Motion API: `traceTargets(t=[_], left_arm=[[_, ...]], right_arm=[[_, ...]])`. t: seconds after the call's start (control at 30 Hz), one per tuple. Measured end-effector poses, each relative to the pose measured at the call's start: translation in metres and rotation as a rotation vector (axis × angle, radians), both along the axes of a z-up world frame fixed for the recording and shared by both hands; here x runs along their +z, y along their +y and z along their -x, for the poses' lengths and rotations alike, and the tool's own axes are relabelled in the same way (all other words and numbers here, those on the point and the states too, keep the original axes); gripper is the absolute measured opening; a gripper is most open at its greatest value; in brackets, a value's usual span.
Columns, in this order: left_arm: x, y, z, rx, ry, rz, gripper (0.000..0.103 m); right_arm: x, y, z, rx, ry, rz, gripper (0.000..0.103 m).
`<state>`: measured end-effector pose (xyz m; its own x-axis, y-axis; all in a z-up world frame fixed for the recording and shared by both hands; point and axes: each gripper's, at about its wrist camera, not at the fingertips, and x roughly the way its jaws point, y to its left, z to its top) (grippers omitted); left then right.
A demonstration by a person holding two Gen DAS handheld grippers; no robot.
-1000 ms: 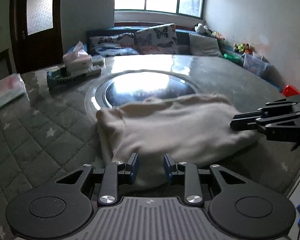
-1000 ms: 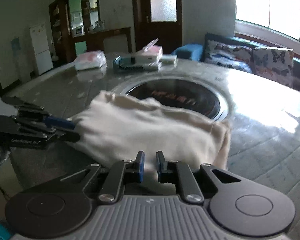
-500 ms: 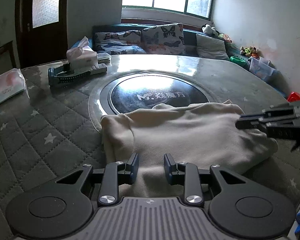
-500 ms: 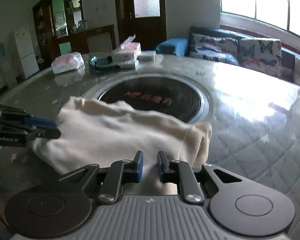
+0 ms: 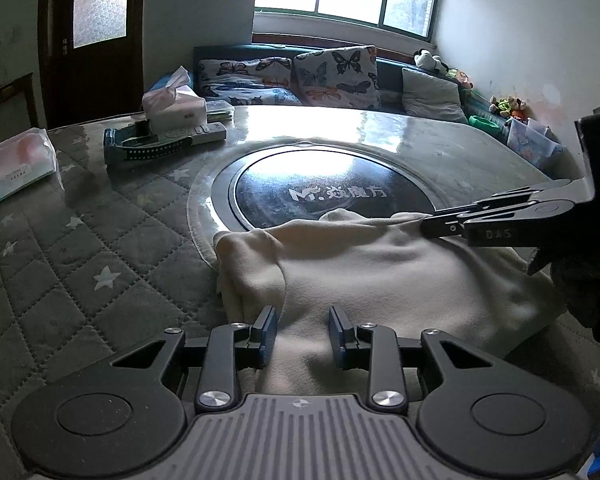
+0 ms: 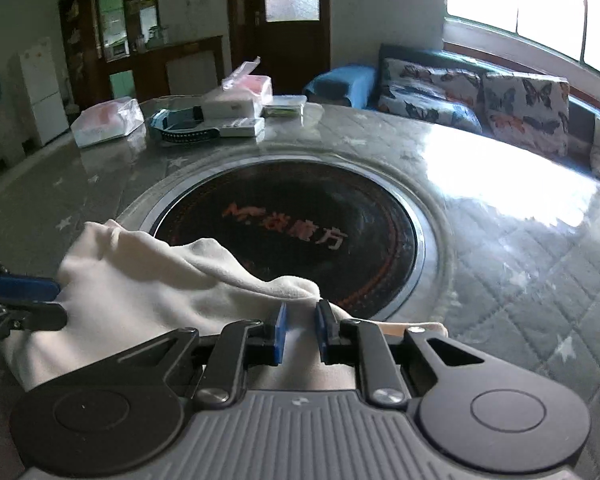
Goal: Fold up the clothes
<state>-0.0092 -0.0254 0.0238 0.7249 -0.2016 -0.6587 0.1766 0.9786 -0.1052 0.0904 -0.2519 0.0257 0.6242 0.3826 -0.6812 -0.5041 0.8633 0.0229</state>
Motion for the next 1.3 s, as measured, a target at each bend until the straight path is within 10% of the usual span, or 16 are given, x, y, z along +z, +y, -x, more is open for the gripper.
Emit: traceTargets(t=[0.8, 1.3], left_arm=[[0.008, 0.014, 0.015, 0.111, 0.010, -0.070, 0.057], [0.020, 0.034, 0.028, 0.139, 0.021, -0.196, 0.075]], right_arm=[[0.029, 0.047, 0.114, 0.259, -0.078, 0.022, 0.053], [0.021, 0.072, 0.142, 0.340, -0.086, 0.045, 0.058]])
